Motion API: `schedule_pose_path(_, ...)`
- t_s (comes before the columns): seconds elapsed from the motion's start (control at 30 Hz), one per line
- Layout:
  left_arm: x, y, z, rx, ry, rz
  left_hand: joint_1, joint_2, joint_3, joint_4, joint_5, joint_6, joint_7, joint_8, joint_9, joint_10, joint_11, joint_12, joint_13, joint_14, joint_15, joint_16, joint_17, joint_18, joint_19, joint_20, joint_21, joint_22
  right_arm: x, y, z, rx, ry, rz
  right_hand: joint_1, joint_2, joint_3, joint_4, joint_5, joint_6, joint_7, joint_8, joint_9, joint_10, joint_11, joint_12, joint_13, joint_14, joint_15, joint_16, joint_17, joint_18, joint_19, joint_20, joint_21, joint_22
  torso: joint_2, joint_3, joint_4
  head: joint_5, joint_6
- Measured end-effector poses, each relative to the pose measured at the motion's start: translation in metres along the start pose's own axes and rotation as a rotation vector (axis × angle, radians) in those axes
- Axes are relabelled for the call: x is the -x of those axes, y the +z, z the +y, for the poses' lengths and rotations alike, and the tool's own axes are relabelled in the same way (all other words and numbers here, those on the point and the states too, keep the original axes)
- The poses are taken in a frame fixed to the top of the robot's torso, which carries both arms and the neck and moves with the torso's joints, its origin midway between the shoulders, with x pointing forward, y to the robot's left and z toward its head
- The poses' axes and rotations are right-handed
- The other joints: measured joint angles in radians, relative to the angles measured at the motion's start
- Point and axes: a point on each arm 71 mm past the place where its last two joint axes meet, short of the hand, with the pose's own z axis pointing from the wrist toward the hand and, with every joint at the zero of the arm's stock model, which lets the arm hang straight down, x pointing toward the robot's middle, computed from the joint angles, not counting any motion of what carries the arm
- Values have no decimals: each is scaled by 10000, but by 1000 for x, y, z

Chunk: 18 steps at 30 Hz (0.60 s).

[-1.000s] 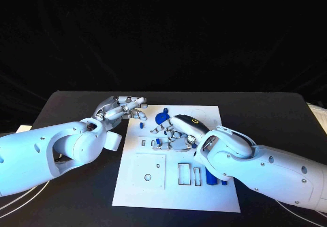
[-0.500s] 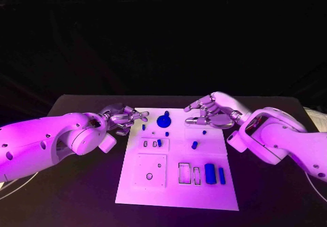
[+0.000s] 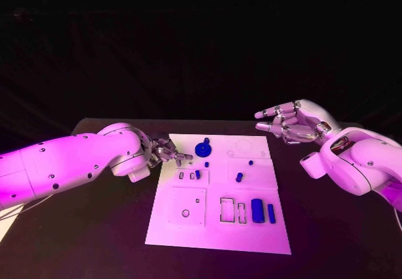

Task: Assemble the parts on the task board

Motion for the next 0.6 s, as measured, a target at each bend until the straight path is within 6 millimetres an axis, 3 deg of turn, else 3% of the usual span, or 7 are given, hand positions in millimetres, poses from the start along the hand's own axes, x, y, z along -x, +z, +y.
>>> schedule_pose_path(0.33,-12,12,-24,591,903,-134,-296,113,-464,1,1,-134,-41,243,579,0,-1,38,93,2,-71,0,-1,1,36,-35,70,-1,9,1,-8,-210,26,-559,82,-2,-75,19,136,0,-1,0,-1,-56,15,-161,-159,0,0,-78,-47,-1,-40,29,-81,-135,-64,3,3,30,-127)
schedule_pose_path(0.43,-14,14,-31,579,1036,-127,-250,160,-492,-27,1,-197,-53,295,692,0,0,38,100,2,-71,0,-1,-149,35,-35,70,-1,9,2,-10,-245,16,-600,122,39,-110,-1,376,-2,-2,0,14,-114,-3,-259,-272,0,0,-135,-75,-1,-73,-2,-131,-221,-61,4,3,49,-154)
schedule_pose_path(0.6,-20,19,-39,582,1294,32,-214,195,-492,-27,1,-197,-53,294,742,0,0,38,97,1,-71,0,-2,-148,35,-35,70,-2,9,2,-12,-318,-12,-622,121,38,-165,-1,461,-16,-17,0,14,-130,10,-299,-324,0,0,-137,-88,0,-72,-2,-155,-244,-50,6,3,69,-189)
